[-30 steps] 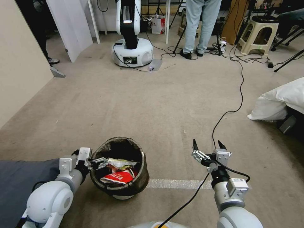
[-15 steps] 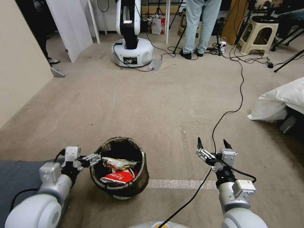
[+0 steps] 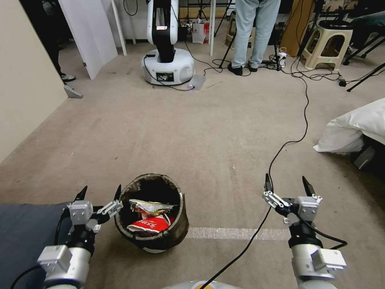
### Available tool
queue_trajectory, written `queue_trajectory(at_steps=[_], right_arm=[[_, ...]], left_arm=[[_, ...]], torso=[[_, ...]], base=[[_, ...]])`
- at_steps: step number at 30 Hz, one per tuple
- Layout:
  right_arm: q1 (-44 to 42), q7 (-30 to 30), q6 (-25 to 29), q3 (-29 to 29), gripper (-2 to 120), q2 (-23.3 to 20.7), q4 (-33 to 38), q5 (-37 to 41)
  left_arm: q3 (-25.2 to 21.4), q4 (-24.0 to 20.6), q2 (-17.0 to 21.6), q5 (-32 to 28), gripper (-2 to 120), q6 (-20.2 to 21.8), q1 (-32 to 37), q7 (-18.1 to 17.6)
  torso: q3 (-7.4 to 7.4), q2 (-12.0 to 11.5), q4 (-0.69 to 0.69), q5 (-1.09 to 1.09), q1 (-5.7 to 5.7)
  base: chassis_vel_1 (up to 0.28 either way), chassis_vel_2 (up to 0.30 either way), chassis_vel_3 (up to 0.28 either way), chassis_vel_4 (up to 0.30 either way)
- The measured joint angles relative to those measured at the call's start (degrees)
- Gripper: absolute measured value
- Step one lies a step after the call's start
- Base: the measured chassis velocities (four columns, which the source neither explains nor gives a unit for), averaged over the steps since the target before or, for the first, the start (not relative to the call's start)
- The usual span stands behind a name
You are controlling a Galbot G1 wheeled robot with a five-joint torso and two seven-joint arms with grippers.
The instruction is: Pick up the trash bin, then pick up the garbage from the floor and place it into the trash bin.
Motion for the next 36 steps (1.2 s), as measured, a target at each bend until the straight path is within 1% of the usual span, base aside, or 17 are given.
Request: queue_trajectory(at_steps=[4, 36], right_arm=[[-0.28, 0.25, 0.23, -0.06, 100, -0.02, 0.06, -0.02], [-0.13, 0.33, 0.02, -0.19, 100, -0.07, 0.07, 0.04]], left_arm=[[0.03, -0.07, 0.08, 0.0, 100, -0.62, 0.26, -0.1], [0.08, -0.08, 0.31, -0.18, 100, -0.09, 0.0, -0.25]], torso=[[0.0, 0.0, 0.0, 0.0, -0.01], [0.01, 0.0, 0.0, 0.0, 0.0]], base=[[0.0, 0.0, 0.0, 0.0], [0.0, 0.0, 0.0, 0.0]])
